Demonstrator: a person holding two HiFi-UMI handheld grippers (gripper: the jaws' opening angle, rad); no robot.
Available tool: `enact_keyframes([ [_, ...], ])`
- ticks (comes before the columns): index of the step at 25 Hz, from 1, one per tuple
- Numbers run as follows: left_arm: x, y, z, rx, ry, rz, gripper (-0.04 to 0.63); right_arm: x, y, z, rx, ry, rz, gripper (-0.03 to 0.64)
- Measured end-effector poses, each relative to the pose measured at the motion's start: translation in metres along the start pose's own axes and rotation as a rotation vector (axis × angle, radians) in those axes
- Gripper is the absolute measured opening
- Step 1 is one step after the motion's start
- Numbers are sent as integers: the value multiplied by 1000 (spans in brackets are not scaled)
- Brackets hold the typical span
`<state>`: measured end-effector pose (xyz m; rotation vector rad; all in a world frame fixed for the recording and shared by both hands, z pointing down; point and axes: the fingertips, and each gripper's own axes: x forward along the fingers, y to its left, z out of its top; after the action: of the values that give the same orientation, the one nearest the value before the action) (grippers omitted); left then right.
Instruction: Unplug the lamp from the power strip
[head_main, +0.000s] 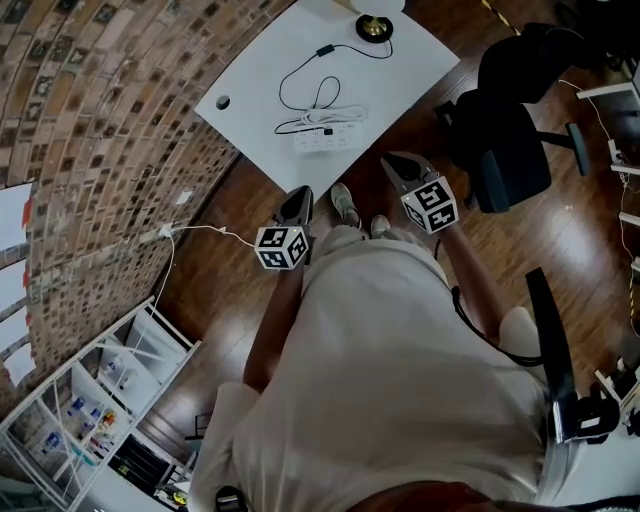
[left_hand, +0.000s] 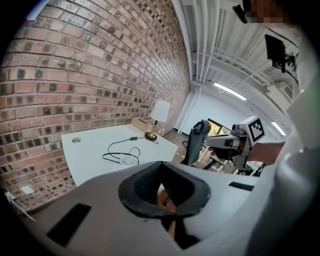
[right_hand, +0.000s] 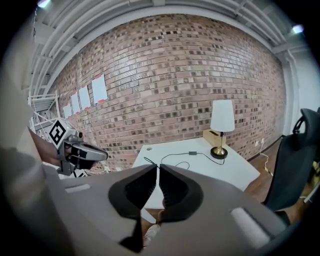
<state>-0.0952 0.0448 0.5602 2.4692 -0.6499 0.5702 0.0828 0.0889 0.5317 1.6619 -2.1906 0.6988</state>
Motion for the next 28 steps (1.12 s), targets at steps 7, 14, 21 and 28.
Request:
enact_keyframes([
  [7,19,32,20,-5,-5,-31,3,35,-3,19,-19,23,-5,15],
  [14,40,58,33,2,1,-61,3,63,-8,33,-35,28,-19,20],
  [21,57,74,41,20,19,-105,3,85,-12,33,-29,44,-38,23],
  [28,62,87,42,20,29,-124,3,100,-12,33,-32,57,-49,25],
])
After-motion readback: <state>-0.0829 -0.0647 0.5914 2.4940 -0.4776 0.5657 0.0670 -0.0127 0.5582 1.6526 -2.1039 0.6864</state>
